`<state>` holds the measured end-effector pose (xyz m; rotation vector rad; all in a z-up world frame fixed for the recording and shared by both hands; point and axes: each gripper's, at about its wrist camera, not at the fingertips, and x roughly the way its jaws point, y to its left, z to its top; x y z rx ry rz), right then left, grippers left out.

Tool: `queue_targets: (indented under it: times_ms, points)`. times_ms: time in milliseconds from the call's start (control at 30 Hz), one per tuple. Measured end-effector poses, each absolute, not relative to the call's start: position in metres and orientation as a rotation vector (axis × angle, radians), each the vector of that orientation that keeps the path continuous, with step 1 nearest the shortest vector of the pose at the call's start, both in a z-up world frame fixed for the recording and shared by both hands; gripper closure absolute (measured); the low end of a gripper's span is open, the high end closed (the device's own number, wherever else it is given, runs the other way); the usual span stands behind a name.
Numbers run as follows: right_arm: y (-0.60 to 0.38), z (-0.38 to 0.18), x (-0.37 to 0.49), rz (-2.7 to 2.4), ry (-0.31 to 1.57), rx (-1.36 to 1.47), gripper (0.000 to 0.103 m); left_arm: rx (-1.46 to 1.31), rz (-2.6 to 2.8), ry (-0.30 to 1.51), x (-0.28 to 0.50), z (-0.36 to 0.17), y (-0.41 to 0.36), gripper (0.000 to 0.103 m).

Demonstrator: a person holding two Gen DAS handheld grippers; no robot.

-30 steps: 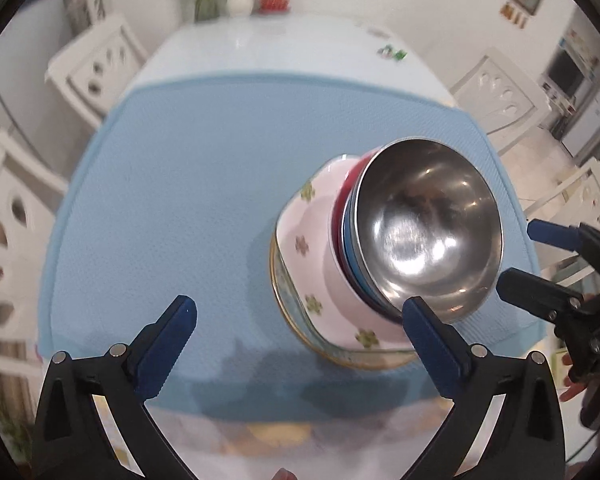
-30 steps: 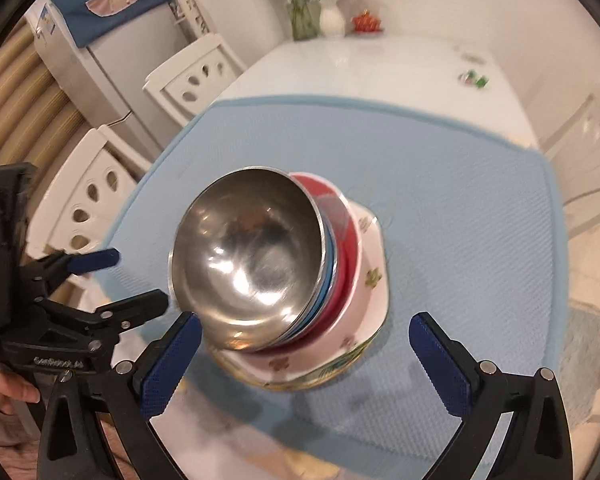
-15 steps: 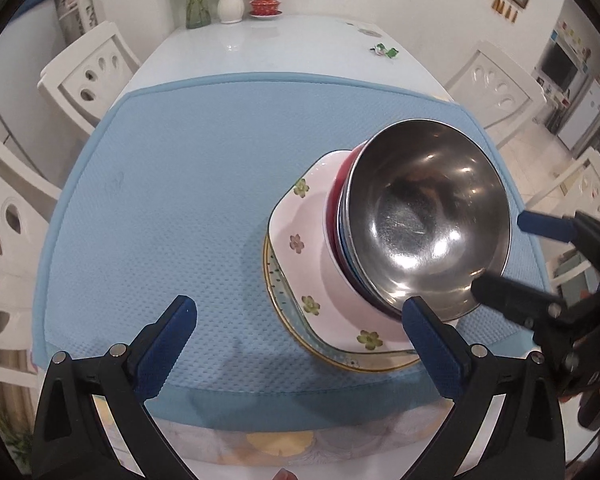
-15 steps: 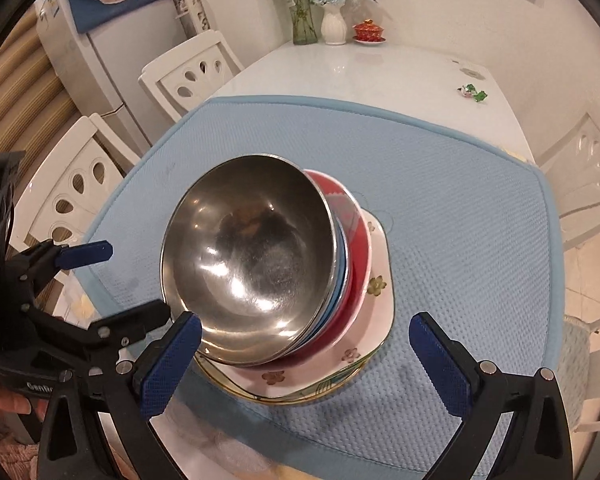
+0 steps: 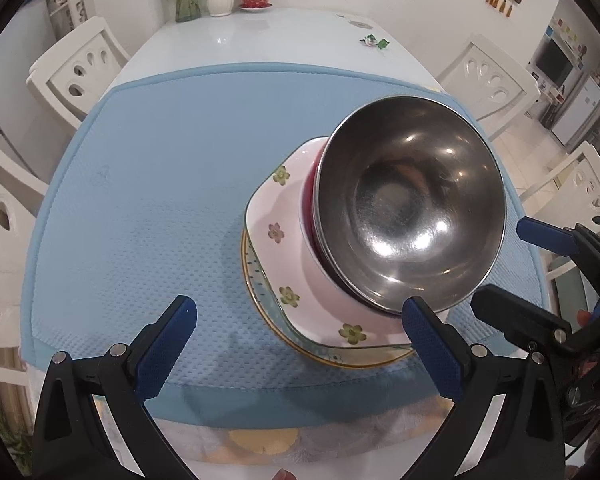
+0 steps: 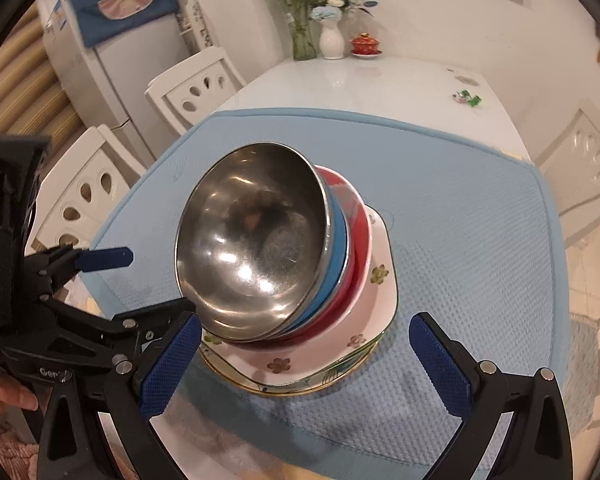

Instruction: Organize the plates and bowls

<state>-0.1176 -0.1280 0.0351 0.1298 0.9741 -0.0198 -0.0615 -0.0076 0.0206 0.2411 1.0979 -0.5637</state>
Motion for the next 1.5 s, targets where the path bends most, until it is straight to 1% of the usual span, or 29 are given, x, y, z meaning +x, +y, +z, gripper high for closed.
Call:
queue_targets:
  times_ms: [533, 800, 1233, 1500]
  points:
    - [-0.123, 0.031, -0.123, -0.027, 1.0, 0.177, 0.0, 0.222, -0.576, 1.134, -0.058, 0.017, 0.001, 0.001]
    - [-0.115, 0.026, -0.124, -0.022, 1.03, 0.124, 0.0, 0.179, -0.549, 1.175, -0.053, 0.009, 0.007, 0.001]
    - [-0.119, 0.021, -0.116, -0.021, 1.055, 0.108, 0.0, 0.192, -0.524, 1.167, -0.052, 0.011, 0.007, 0.001]
    - [-0.118, 0.014, -0.113, 0.006, 1.09, 0.114, 0.0, 0.139, -0.487, 1.169, -0.048, 0.013, 0.013, 0.001]
